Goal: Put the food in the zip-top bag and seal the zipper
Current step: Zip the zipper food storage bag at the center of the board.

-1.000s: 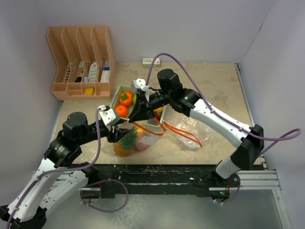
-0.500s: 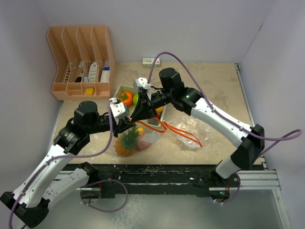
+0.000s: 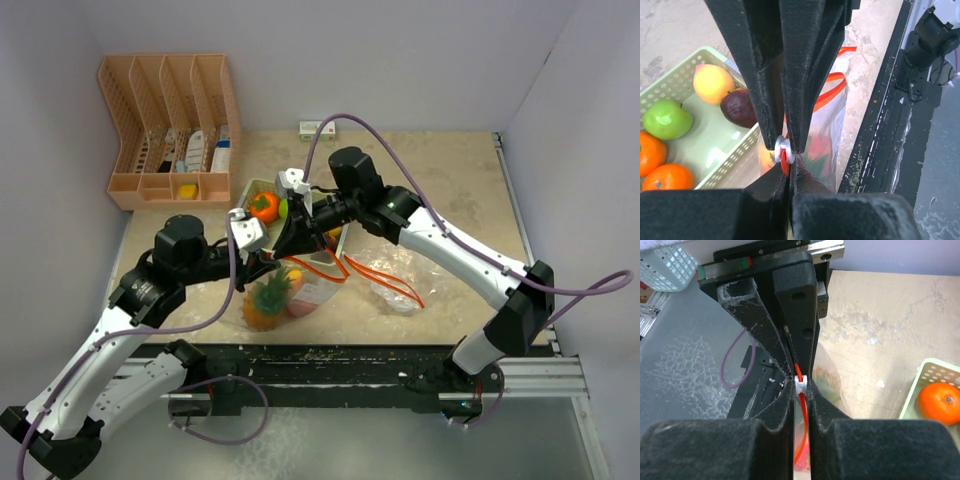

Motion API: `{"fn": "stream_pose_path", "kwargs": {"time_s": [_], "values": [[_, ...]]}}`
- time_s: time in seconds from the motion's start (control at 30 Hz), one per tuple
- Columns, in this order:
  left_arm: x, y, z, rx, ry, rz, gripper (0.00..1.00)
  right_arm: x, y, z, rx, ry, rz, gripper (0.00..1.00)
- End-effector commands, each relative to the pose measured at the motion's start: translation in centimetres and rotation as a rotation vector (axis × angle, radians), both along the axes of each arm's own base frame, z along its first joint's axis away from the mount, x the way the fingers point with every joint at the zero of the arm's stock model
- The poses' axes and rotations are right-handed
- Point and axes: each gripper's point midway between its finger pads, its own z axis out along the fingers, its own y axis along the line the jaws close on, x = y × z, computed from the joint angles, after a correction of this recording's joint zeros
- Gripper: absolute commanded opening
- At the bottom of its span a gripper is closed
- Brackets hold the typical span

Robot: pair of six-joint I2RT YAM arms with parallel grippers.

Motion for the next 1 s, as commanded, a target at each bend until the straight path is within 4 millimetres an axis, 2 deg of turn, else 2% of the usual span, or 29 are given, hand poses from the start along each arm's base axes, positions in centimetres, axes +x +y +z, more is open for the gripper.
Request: {"fn": "stream_pose_path", "kwargs": {"time_s": [0.0, 0.23, 0.5, 0.67, 0.97], "values": [[0.2, 0.3, 4.1, -0.059, -0.130, 0.022, 0.00, 1.8, -0.3, -0.9, -0.046, -0.045, -0.089, 0.04], [0.7, 1.2, 4.7, -0.070, -0.182, 0.081, 0.00, 2.3, -0.9, -2.2, -0.076, -0.046, -0.116, 0.04], [1.3, 2.3, 5.0, -0.057, -0.210, 0.155, 0.00, 4.0, -2.2, -4.6, -0.150, -0.045, -0.196, 0.04], [2.6, 4.6, 6.4, -0.067, -0.273, 0.311, 0.00, 5.6, -3.9, -5.5, -0.157, -0.032, -0.246, 0.04], [4.0, 9.5, 8.7, -0.084, -0.373, 0.593, 0.00, 6.8, -5.4, -7.5, -0.182, 0.001, -0.271, 0.04]]}}
